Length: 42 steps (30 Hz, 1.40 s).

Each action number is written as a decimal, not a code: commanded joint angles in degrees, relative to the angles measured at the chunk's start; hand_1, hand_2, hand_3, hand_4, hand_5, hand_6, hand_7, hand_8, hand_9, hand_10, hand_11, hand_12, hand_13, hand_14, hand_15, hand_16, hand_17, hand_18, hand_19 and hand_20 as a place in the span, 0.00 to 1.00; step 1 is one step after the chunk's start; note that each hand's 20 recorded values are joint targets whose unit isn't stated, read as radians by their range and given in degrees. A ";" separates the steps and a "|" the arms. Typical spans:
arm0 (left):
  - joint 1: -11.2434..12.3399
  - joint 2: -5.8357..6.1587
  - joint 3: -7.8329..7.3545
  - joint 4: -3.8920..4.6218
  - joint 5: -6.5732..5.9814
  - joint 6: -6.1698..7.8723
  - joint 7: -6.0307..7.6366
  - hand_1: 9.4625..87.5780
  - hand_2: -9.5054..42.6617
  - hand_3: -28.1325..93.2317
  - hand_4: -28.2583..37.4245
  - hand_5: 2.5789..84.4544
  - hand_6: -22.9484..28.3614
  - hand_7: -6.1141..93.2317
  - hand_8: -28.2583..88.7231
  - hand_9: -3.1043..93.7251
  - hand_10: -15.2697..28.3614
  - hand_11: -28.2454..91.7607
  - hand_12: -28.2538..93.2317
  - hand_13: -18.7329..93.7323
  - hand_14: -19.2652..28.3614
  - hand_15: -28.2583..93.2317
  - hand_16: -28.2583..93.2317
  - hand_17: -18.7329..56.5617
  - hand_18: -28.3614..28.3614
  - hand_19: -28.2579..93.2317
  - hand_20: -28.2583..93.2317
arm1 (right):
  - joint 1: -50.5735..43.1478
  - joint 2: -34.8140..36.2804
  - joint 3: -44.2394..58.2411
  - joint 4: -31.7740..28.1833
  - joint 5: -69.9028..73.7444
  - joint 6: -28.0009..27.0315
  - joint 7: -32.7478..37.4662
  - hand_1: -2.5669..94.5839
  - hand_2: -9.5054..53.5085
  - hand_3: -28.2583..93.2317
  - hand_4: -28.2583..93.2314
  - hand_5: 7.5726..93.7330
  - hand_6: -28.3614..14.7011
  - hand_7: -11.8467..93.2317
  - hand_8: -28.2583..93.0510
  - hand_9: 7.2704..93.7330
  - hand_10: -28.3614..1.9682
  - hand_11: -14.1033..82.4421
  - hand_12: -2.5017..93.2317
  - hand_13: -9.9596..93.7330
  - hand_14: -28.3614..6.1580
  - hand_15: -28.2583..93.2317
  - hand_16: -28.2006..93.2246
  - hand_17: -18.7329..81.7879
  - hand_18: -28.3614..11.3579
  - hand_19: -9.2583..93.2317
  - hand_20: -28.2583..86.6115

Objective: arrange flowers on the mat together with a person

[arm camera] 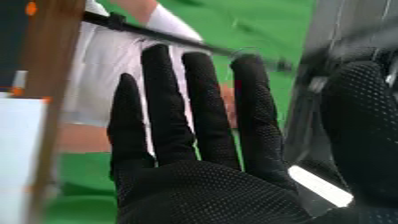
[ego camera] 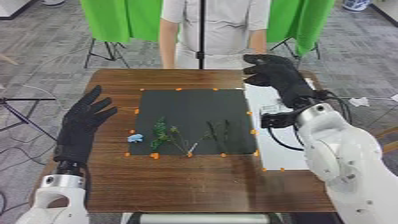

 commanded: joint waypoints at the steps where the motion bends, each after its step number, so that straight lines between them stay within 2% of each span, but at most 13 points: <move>1: 1.64 -0.97 0.00 0.44 -0.25 0.32 0.18 0.17 0.27 0.88 0.00 0.40 0.50 0.17 0.16 0.40 0.68 0.38 0.30 0.42 0.88 0.51 0.20 0.12 0.96 0.60 0.33 | -11.45 0.10 2.10 0.41 6.84 1.76 -3.38 0.26 0.18 0.86 0.00 0.44 0.73 0.26 0.13 0.47 0.48 0.27 0.17 0.46 0.32 0.50 0.32 0.23 0.17 0.58 0.41; 7: 0.21 -1.23 1.06 1.20 -0.18 -0.41 -0.64 0.17 0.27 0.88 0.00 0.39 0.50 0.17 0.16 0.40 0.69 0.38 0.31 0.41 0.88 0.51 0.20 0.12 0.96 0.60 0.33 | -13.50 -1.48 3.04 1.49 9.09 2.07 -5.62 0.25 0.19 0.86 0.00 0.43 0.74 0.26 0.13 0.45 0.50 0.25 0.17 0.44 0.32 0.48 0.33 0.22 0.17 0.57 0.40; 12: 0.07 -1.53 1.21 1.33 -0.03 -0.79 -1.24 0.17 0.27 0.88 0.00 0.39 0.50 0.17 0.16 0.40 0.68 0.38 0.30 0.42 0.88 0.51 0.20 0.12 0.96 0.60 0.33 | -15.06 -1.19 4.72 1.65 9.40 3.05 -6.62 0.24 0.19 0.86 0.00 0.42 0.74 0.26 0.13 0.44 0.51 0.24 0.17 0.44 0.32 0.46 0.34 0.22 0.17 0.56 0.40; 14: 0.15 -1.63 1.11 1.27 -0.01 -0.67 -1.43 0.17 0.27 0.88 0.00 0.39 0.50 0.16 0.16 0.40 0.68 0.38 0.30 0.42 0.87 0.50 0.20 0.12 0.96 0.60 0.33 | -15.79 -0.89 5.48 1.57 9.98 2.36 -6.55 0.24 0.19 0.86 0.00 0.42 0.75 0.26 0.13 0.44 0.51 0.23 0.17 0.44 0.32 0.46 0.35 0.22 0.17 0.56 0.40; 15: 0.24 -0.61 1.56 1.29 -0.83 0.04 -0.77 0.17 0.27 0.88 0.00 0.39 0.50 0.16 0.16 0.40 0.68 0.38 0.30 0.42 0.87 0.50 0.20 0.12 0.96 0.60 0.33 | -16.23 -0.60 5.72 1.53 10.02 2.24 -6.53 0.23 0.19 0.86 0.00 0.41 0.75 0.26 0.13 0.44 0.51 0.23 0.17 0.44 0.32 0.46 0.35 0.22 0.17 0.56 0.40; 16: 0.33 -0.39 1.63 1.24 -1.00 0.22 -0.70 0.17 0.27 0.88 0.00 0.39 0.50 0.16 0.16 0.40 0.68 0.38 0.30 0.42 0.87 0.50 0.20 0.12 0.96 0.60 0.33 | -16.52 -0.40 5.80 1.45 10.07 2.36 -6.30 0.23 0.19 0.86 0.00 0.41 0.75 0.26 0.13 0.44 0.51 0.23 0.17 0.44 0.32 0.46 0.35 0.22 0.17 0.56 0.40; 26: 0.12 -0.68 1.38 1.13 -0.92 0.37 -1.06 0.17 0.27 0.88 0.00 0.39 0.50 0.17 0.16 0.40 0.69 0.38 0.31 0.42 0.88 0.51 0.20 0.12 0.96 0.60 0.33 | -18.07 -0.74 5.65 1.50 10.26 3.74 -6.62 0.23 0.19 0.87 0.00 0.41 0.75 0.26 0.13 0.44 0.52 0.23 0.18 0.44 0.32 0.46 0.36 0.21 0.17 0.56 0.41; 33: -0.24 -1.01 1.37 1.21 -0.68 0.05 -1.85 0.17 0.27 0.89 0.00 0.39 0.50 0.17 0.16 0.40 0.69 0.38 0.31 0.42 0.88 0.51 0.20 0.12 0.96 0.60 0.33 | -17.66 -1.06 5.81 1.48 10.24 3.40 -6.77 0.23 0.19 0.87 0.00 0.41 0.75 0.26 0.13 0.44 0.52 0.23 0.18 0.45 0.32 0.46 0.36 0.21 0.17 0.56 0.41; 35: -0.01 0.44 1.94 1.18 -1.86 1.03 -0.80 0.17 0.27 0.89 0.00 0.39 0.50 0.17 0.16 0.40 0.69 0.38 0.31 0.42 0.88 0.51 0.20 0.12 0.96 0.60 0.33 | -17.54 -1.05 5.57 1.56 10.09 3.37 -6.83 0.23 0.19 0.87 0.00 0.41 0.75 0.26 0.13 0.44 0.52 0.23 0.18 0.45 0.32 0.46 0.36 0.22 0.18 0.56 0.41; 42: 0.03 0.28 2.02 1.20 -1.71 0.81 -1.12 0.17 0.27 0.89 0.00 0.39 0.50 0.17 0.16 0.39 0.69 0.38 0.30 0.42 0.88 0.51 0.20 0.12 0.96 0.60 0.33 | -17.66 -1.14 5.32 1.60 10.56 3.83 -6.81 0.23 0.19 0.87 0.00 0.42 0.75 0.26 0.13 0.44 0.52 0.23 0.18 0.45 0.31 0.46 0.36 0.22 0.18 0.56 0.41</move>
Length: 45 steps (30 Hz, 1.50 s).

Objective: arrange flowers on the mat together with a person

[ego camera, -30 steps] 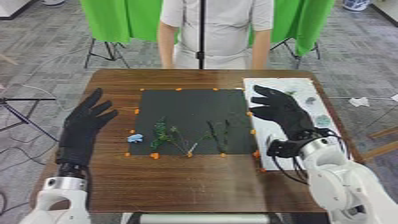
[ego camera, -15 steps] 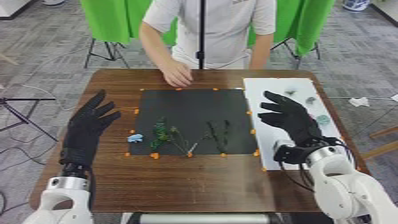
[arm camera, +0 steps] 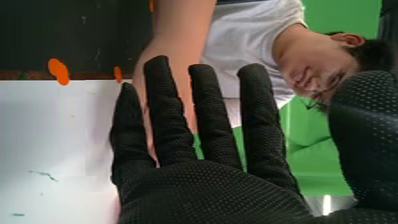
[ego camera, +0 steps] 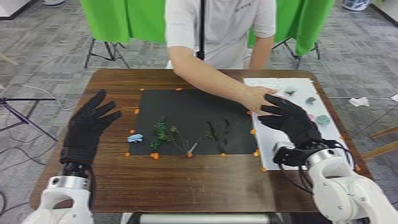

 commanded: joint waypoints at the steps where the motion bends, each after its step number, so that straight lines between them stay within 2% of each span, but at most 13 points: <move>1: 0.65 0.86 0.48 0.26 -0.96 1.06 0.17 0.17 0.27 0.89 0.00 0.39 0.50 0.17 0.16 0.39 0.69 0.38 0.31 0.42 0.88 0.51 0.20 0.12 0.96 0.60 0.33 | -0.10 -0.42 -0.57 -0.10 0.18 0.79 -0.73 0.23 0.19 0.87 0.00 0.42 0.75 0.26 0.13 0.44 0.52 0.23 0.18 0.45 0.31 0.46 0.36 0.22 0.18 0.56 0.41; 2: 0.80 0.74 0.36 0.19 -0.85 0.94 -0.30 0.17 0.27 0.89 0.00 0.39 0.50 0.17 0.16 0.39 0.69 0.38 0.31 0.42 0.88 0.51 0.20 0.12 0.96 0.60 0.33 | -0.37 -0.53 -0.39 -0.19 0.21 0.72 -0.61 0.23 0.19 0.87 0.00 0.42 0.75 0.26 0.13 0.44 0.52 0.23 0.18 0.45 0.31 0.46 0.36 0.22 0.18 0.56 0.41; 3: 0.68 1.27 0.64 0.27 -1.26 1.32 0.18 0.17 0.27 0.88 0.00 0.39 0.50 0.17 0.16 0.39 0.69 0.38 0.31 0.42 0.88 0.51 0.20 0.12 0.96 0.60 0.33 | -0.22 -0.39 -0.45 -0.14 0.27 0.77 -0.81 0.23 0.19 0.87 0.00 0.42 0.75 0.26 0.13 0.44 0.52 0.23 0.18 0.45 0.31 0.46 0.36 0.22 0.18 0.56 0.41; 15: 1.25 0.40 0.19 0.14 -0.69 0.74 -0.71 0.17 0.27 0.89 0.00 0.39 0.50 0.17 0.16 0.40 0.70 0.38 0.30 0.41 0.89 0.52 0.20 0.12 0.96 0.60 0.33 | -0.78 -0.48 -0.29 -0.32 0.37 0.43 -0.43 0.23 0.19 0.87 0.00 0.42 0.75 0.26 0.13 0.45 0.52 0.23 0.18 0.45 0.32 0.47 0.36 0.21 0.18 0.56 0.42; 18: 1.55 1.08 0.51 0.16 -1.21 1.32 -0.18 0.17 0.27 0.89 0.00 0.38 0.50 0.17 0.16 0.40 0.70 0.38 0.30 0.41 0.89 0.52 0.20 0.12 0.96 0.60 0.33 | -0.89 -0.45 -0.27 -0.27 0.25 0.55 -0.29 0.23 0.19 0.87 0.00 0.42 0.75 0.26 0.13 0.45 0.52 0.23 0.18 0.45 0.31 0.47 0.36 0.21 0.18 0.56 0.42; 23: 1.90 0.75 0.22 0.00 -1.08 1.12 -0.39 0.17 0.27 0.89 0.00 0.38 0.50 0.17 0.16 0.39 0.70 0.39 0.31 0.41 0.89 0.52 0.20 0.12 0.96 0.60 0.33 | -0.90 -0.38 -0.11 -0.14 -0.01 0.90 0.09 0.23 0.19 0.87 0.00 0.42 0.76 0.26 0.13 0.45 0.52 0.23 0.18 0.45 0.32 0.47 0.36 0.21 0.18 0.56 0.42; 29: 1.86 1.25 0.46 0.04 -1.42 1.44 0.07 0.17 0.27 0.89 0.00 0.38 0.50 0.17 0.16 0.39 0.70 0.39 0.31 0.41 0.90 0.52 0.20 0.12 0.96 0.60 0.33 | -0.73 -0.25 -0.19 0.06 0.07 0.81 0.10 0.23 0.19 0.88 0.00 0.42 0.75 0.26 0.13 0.45 0.52 0.23 0.18 0.45 0.32 0.47 0.36 0.21 0.18 0.56 0.42; 34: 1.74 1.18 0.43 0.05 -1.40 1.32 0.20 0.17 0.27 0.89 0.00 0.38 0.50 0.17 0.16 0.39 0.70 0.39 0.31 0.41 0.90 0.52 0.20 0.12 0.96 0.60 0.33 | 0.18 -0.33 0.16 0.88 -0.57 1.98 -0.28 0.23 0.19 0.87 0.00 0.42 0.75 0.26 0.13 0.45 0.52 0.23 0.18 0.45 0.32 0.46 0.36 0.21 0.19 0.56 0.42; 36: 1.42 1.17 0.52 0.18 -1.31 1.16 0.06 0.17 0.27 0.89 0.00 0.38 0.50 0.17 0.16 0.39 0.70 0.39 0.31 0.41 0.90 0.52 0.20 0.12 0.96 0.60 0.33 | 0.48 -0.26 0.66 1.17 0.20 4.65 -0.67 0.23 0.19 0.87 0.00 0.42 0.75 0.26 0.13 0.44 0.52 0.23 0.18 0.45 0.32 0.46 0.36 0.21 0.19 0.56 0.42; 45: 0.97 0.84 0.27 0.21 -1.09 1.00 -0.34 0.17 0.27 0.89 0.00 0.38 0.50 0.17 0.16 0.39 0.70 0.39 0.30 0.41 0.90 0.53 0.20 0.12 0.96 0.60 0.33 | 1.38 0.14 1.22 1.42 0.14 3.74 -0.41 0.23 0.19 0.88 0.00 0.42 0.75 0.26 0.13 0.44 0.53 0.23 0.18 0.45 0.32 0.46 0.36 0.21 0.19 0.56 0.42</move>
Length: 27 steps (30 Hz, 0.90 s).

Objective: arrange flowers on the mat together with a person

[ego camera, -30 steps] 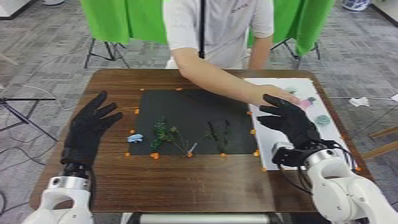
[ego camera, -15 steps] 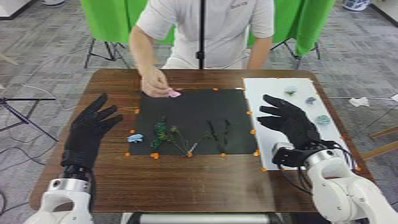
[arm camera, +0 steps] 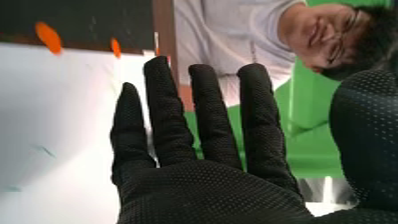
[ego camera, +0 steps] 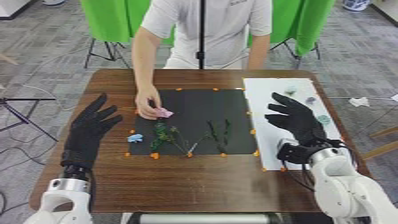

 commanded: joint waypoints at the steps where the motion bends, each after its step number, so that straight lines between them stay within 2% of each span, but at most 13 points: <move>1: -0.11 -0.38 0.02 0.28 -0.02 0.18 -0.29 0.17 0.27 0.89 0.00 0.38 0.50 0.17 0.16 0.39 0.70 0.39 0.30 0.41 0.90 0.53 0.20 0.12 0.96 0.60 0.33 | 0.74 0.30 0.17 0.04 -0.04 0.39 -0.58 0.23 0.19 0.88 0.00 0.42 0.76 0.26 0.13 0.44 0.52 0.23 0.18 0.45 0.32 0.46 0.36 0.21 0.19 0.56 0.42; 4: -0.07 -0.32 0.06 0.31 -0.14 0.28 -0.07 0.17 0.26 0.89 0.00 0.38 0.50 0.17 0.16 0.39 0.70 0.39 0.30 0.41 0.90 0.52 0.20 0.12 0.96 0.60 0.33 | 0.96 0.43 -0.09 0.10 -0.13 0.15 -0.39 0.23 0.19 0.88 0.00 0.42 0.76 0.26 0.13 0.45 0.52 0.23 0.18 0.45 0.32 0.46 0.36 0.21 0.18 0.56 0.42; 6: 0.05 0.13 0.27 0.27 -0.32 0.65 0.37 0.17 0.26 0.89 0.00 0.38 0.50 0.17 0.16 0.39 0.70 0.39 0.30 0.41 0.90 0.52 0.20 0.12 0.96 0.60 0.33 | 0.74 0.46 -0.06 0.06 -0.16 0.21 -0.48 0.23 0.19 0.88 0.00 0.42 0.76 0.26 0.13 0.45 0.52 0.23 0.18 0.45 0.32 0.46 0.36 0.21 0.19 0.56 0.42; 11: 0.46 0.14 0.30 0.13 -0.47 0.93 0.73 0.17 0.27 0.89 0.00 0.38 0.50 0.17 0.16 0.39 0.70 0.39 0.30 0.41 0.90 0.53 0.20 0.12 0.96 0.60 0.33 | 1.19 0.72 0.03 0.19 -0.28 0.24 -0.25 0.23 0.18 0.88 0.00 0.42 0.75 0.26 0.13 0.45 0.52 0.23 0.18 0.45 0.32 0.47 0.36 0.21 0.18 0.56 0.42; 17: 0.24 0.20 0.44 0.13 -0.43 0.91 0.65 0.17 0.27 0.89 0.00 0.38 0.50 0.17 0.16 0.39 0.70 0.39 0.30 0.41 0.90 0.53 0.20 0.12 0.96 0.60 0.33 | 2.00 3.45 2.16 0.46 -1.18 1.30 -0.18 0.24 0.18 0.88 0.00 0.42 0.76 0.26 0.13 0.45 0.52 0.24 0.18 0.46 0.32 0.48 0.36 0.21 0.18 0.56 0.42; 18: 0.25 0.56 0.58 0.10 -0.71 1.12 1.01 0.17 0.27 0.89 0.00 0.38 0.50 0.17 0.16 0.39 0.70 0.39 0.30 0.41 0.90 0.53 0.20 0.12 0.96 0.60 0.33 | 2.21 4.31 2.57 0.49 -2.48 2.18 0.24 0.24 0.18 0.88 0.00 0.42 0.76 0.26 0.13 0.45 0.52 0.24 0.18 0.46 0.32 0.49 0.36 0.22 0.18 0.57 0.42; 22: 0.04 0.56 0.46 0.09 -0.68 1.11 1.05 0.17 0.27 0.89 0.00 0.38 0.50 0.17 0.16 0.39 0.70 0.39 0.30 0.41 0.90 0.53 0.20 0.12 0.96 0.60 0.33 | 3.11 7.44 4.90 1.53 -4.67 5.27 1.26 0.23 0.16 0.88 0.00 0.43 0.75 0.26 0.13 0.45 0.51 0.24 0.18 0.48 0.31 0.51 0.37 0.23 0.13 0.59 0.44; 27: -0.10 0.61 0.40 0.10 -0.60 0.97 0.97 0.17 0.27 0.89 0.00 0.38 0.50 0.17 0.16 0.39 0.70 0.39 0.31 0.41 0.90 0.53 0.20 0.12 0.96 0.60 0.33 | 4.55 10.70 7.36 3.63 -10.71 8.91 6.40 0.25 0.13 0.89 0.01 0.43 0.74 0.26 0.13 0.45 0.51 0.24 0.18 0.49 0.32 0.52 0.36 0.25 0.08 0.61 0.44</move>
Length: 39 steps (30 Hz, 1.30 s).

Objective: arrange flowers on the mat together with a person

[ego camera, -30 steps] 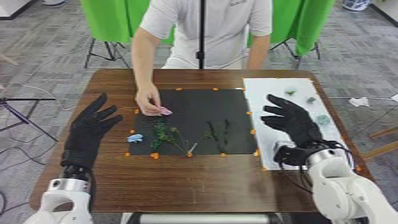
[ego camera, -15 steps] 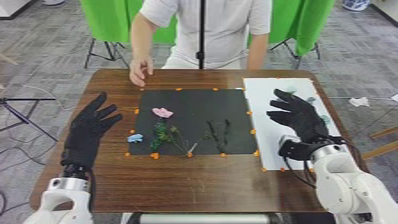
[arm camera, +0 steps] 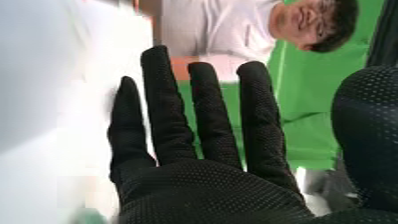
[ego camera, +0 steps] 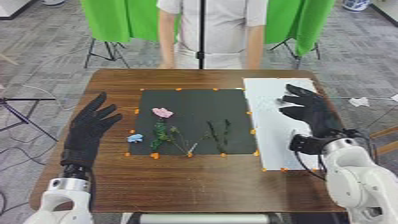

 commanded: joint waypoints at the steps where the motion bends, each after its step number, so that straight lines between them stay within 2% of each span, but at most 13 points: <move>1: 0.19 0.07 0.00 0.11 -0.26 0.50 0.02 0.17 0.27 0.89 0.00 0.38 0.50 0.17 0.16 0.39 0.71 0.39 0.31 0.41 0.90 0.53 0.20 0.12 0.96 0.60 0.33 | 2.26 6.29 5.06 2.90 -7.92 6.79 5.90 0.25 0.13 0.89 0.01 0.43 0.74 0.26 0.13 0.45 0.50 0.24 0.18 0.49 0.32 0.53 0.36 0.26 0.08 0.62 0.44; 3: 0.31 0.38 0.06 0.07 -0.68 0.85 0.31 0.17 0.27 0.89 0.00 0.38 0.50 0.17 0.16 0.39 0.71 0.39 0.31 0.41 0.90 0.53 0.20 0.12 0.96 0.60 0.33 | 2.80 7.11 5.20 4.05 -11.53 7.45 8.37 0.26 0.12 0.88 0.01 0.43 0.74 0.26 0.13 0.45 0.50 0.24 0.18 0.50 0.33 0.54 0.36 0.27 0.07 0.64 0.45; 9: -0.07 0.39 0.20 0.15 -0.62 0.75 0.31 0.18 0.27 0.89 0.00 0.38 0.50 0.17 0.16 0.39 0.71 0.39 0.31 0.41 0.91 0.54 0.20 0.12 0.96 0.60 0.33 | 5.67 10.12 2.54 7.94 -21.39 7.02 16.87 0.29 0.08 0.88 0.02 0.43 0.73 0.26 0.13 0.45 0.50 0.24 0.18 0.52 0.36 0.57 0.35 0.30 0.08 0.67 0.45; 15: -0.23 0.21 0.02 0.08 -0.41 0.52 -0.10 0.17 0.27 0.89 0.00 0.38 0.51 0.17 0.16 0.39 0.71 0.40 0.31 0.40 0.91 0.54 0.20 0.12 0.96 0.60 0.33 | 8.27 12.41 -1.08 11.97 -31.98 2.13 21.52 0.32 0.05 0.88 0.02 0.43 0.73 0.27 0.13 0.45 0.49 0.25 0.18 0.53 0.37 0.59 0.34 0.31 0.07 0.69 0.44; 16: -0.39 0.60 0.24 0.14 -0.69 0.80 0.20 0.17 0.27 0.89 0.00 0.38 0.51 0.17 0.16 0.39 0.71 0.40 0.31 0.40 0.91 0.54 0.20 0.12 0.96 0.60 0.33 | 8.57 12.79 -1.66 12.56 -33.68 1.34 21.74 0.32 0.05 0.88 0.02 0.44 0.73 0.27 0.13 0.45 0.49 0.25 0.18 0.54 0.38 0.59 0.34 0.31 0.07 0.69 0.44; 19: -0.47 0.63 0.26 0.14 -0.62 0.72 0.10 0.17 0.27 0.89 0.00 0.38 0.51 0.17 0.16 0.39 0.71 0.40 0.31 0.40 0.91 0.55 0.20 0.12 0.95 0.60 0.33 | 9.08 13.79 -3.80 14.03 -38.25 -0.99 22.24 0.34 0.02 0.88 0.02 0.44 0.74 0.28 0.13 0.45 0.50 0.25 0.19 0.55 0.40 0.60 0.33 0.32 0.07 0.70 0.44; 23: -0.30 0.53 0.30 0.13 -0.59 0.56 -0.03 0.17 0.27 0.89 0.00 0.37 0.51 0.17 0.16 0.39 0.71 0.40 0.31 0.40 0.91 0.55 0.20 0.12 0.95 0.60 0.33 | 8.92 14.25 -6.28 15.44 -43.33 -1.35 21.63 0.35 0.01 0.89 0.02 0.46 0.75 0.28 0.13 0.47 0.50 0.26 0.19 0.57 0.42 0.61 0.33 0.33 0.08 0.71 0.43; 25: -0.29 1.13 0.58 0.11 -1.04 0.95 0.23 0.18 0.27 0.89 0.00 0.37 0.51 0.17 0.16 0.39 0.71 0.40 0.31 0.40 0.91 0.55 0.20 0.12 0.95 0.60 0.33 | 8.77 14.21 -7.25 15.86 -46.80 -2.44 21.43 0.36 0.01 0.89 0.02 0.47 0.75 0.29 0.12 0.48 0.51 0.27 0.18 0.57 0.42 0.60 0.33 0.34 0.09 0.72 0.44; 30: -0.14 1.16 0.50 0.10 -1.17 0.85 0.14 0.18 0.27 0.89 0.00 0.37 0.51 0.17 0.16 0.39 0.71 0.40 0.31 0.40 0.91 0.55 0.20 0.12 0.95 0.60 0.33 | 8.60 14.10 -9.40 17.21 -52.80 -4.34 21.46 0.38 0.00 0.89 0.01 0.47 0.75 0.29 0.12 0.48 0.52 0.27 0.18 0.58 0.44 0.59 0.32 0.34 0.09 0.72 0.43; 33: -0.17 1.22 0.58 0.20 -1.41 0.85 0.00 0.18 0.26 0.89 0.00 0.37 0.51 0.17 0.16 0.39 0.71 0.40 0.31 0.40 0.91 0.55 0.20 0.12 0.96 0.60 0.33 | 9.53 14.24 -11.59 18.38 -55.86 -4.81 21.05 0.39 0.00 0.89 0.01 0.49 0.76 0.30 0.12 0.50 0.53 0.27 0.18 0.59 0.46 0.57 0.32 0.35 0.10 0.71 0.43; 35: -0.43 1.24 0.80 0.54 -1.63 0.92 -0.03 0.18 0.26 0.89 0.00 0.37 0.51 0.17 0.16 0.38 0.71 0.40 0.31 0.40 0.91 0.55 0.19 0.12 0.96 0.60 0.33 | 10.34 15.05 -14.54 19.52 -58.33 -2.30 21.49 0.40 0.00 0.89 0.00 0.49 0.76 0.30 0.12 0.51 0.54 0.28 0.18 0.60 0.48 0.57 0.32 0.35 0.10 0.71 0.43; 36: -0.44 1.08 0.88 0.56 -1.97 1.17 -0.28 0.18 0.26 0.89 0.00 0.37 0.51 0.17 0.16 0.38 0.71 0.40 0.31 0.40 0.91 0.55 0.19 0.12 0.96 0.60 0.33 | 10.68 15.10 -15.13 19.90 -59.06 -2.96 20.88 0.40 0.00 0.89 0.00 0.49 0.76 0.31 0.11 0.51 0.54 0.28 0.18 0.61 0.48 0.56 0.32 0.34 0.12 0.70 0.42; 39: -0.16 1.08 0.70 0.46 -1.61 0.80 -0.44 0.18 0.26 0.89 0.00 0.37 0.51 0.17 0.16 0.38 0.71 0.40 0.31 0.40 0.91 0.55 0.19 0.12 0.96 0.60 0.33 | 11.88 15.05 -17.68 20.88 -61.82 -2.67 20.93 0.42 0.00 0.89 0.00 0.49 0.77 0.31 0.11 0.51 0.56 0.28 0.18 0.61 0.50 0.55 0.32 0.33 0.14 0.68 0.42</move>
